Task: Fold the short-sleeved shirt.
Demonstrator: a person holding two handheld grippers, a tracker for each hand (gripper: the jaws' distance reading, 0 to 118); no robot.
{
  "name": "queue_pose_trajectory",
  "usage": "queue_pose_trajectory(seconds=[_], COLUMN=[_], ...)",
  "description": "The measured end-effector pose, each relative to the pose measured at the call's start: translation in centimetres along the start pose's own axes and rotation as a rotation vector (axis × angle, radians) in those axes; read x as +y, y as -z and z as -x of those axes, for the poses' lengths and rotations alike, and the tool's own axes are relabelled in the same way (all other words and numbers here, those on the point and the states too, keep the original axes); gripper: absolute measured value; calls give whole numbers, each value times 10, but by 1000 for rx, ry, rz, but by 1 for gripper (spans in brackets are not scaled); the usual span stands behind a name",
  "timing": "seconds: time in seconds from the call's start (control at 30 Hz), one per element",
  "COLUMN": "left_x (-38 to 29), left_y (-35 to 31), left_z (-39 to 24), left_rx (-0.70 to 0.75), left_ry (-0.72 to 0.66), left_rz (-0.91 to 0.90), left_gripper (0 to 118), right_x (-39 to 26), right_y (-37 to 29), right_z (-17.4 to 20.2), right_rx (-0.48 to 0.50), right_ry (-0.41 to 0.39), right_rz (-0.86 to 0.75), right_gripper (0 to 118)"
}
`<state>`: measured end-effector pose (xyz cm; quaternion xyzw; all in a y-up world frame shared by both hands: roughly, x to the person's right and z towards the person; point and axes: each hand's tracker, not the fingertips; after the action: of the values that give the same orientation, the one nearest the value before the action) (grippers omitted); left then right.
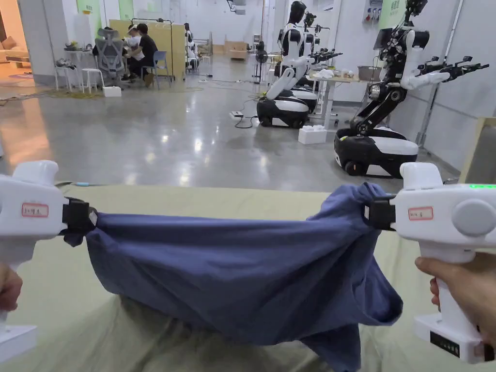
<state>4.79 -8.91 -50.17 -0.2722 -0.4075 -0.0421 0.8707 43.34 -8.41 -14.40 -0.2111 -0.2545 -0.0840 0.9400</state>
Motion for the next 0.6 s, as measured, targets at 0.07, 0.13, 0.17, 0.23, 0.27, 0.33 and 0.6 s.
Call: queue_pose_trajectory(seconds=[0.07, 0.13, 0.17, 0.23, 0.27, 0.33, 0.6], left_x=[25, 47, 58, 76, 86, 105, 204], left_y=[4, 6, 9, 14, 18, 28, 93], left_z=[4, 5, 4, 2, -1, -4, -6], left_rx=[-11, -10, -15, -17, -6, 10, 15], left_ry=[-32, -49, -52, -58, -42, -17, -60], left_rz=[5, -12, -9, -9, -13, -27, -55], left_gripper=[13, 13, 13, 13, 13, 13, 13], right_x=[27, 49, 61, 79, 88, 106, 194], right_y=[-1, 1, 5, 11, 15, 22, 83], right_z=[3, 3, 0, 0, 1, 1, -6], right_rx=[-2, -9, -17, -24, -37, -57, -159], right_ry=[0, 7, 18, 24, 20, 35, 58], right_rz=[0, -10, -6, -14, -22, -47, -119], right_gripper=[16, 16, 16, 16, 16, 16, 16])
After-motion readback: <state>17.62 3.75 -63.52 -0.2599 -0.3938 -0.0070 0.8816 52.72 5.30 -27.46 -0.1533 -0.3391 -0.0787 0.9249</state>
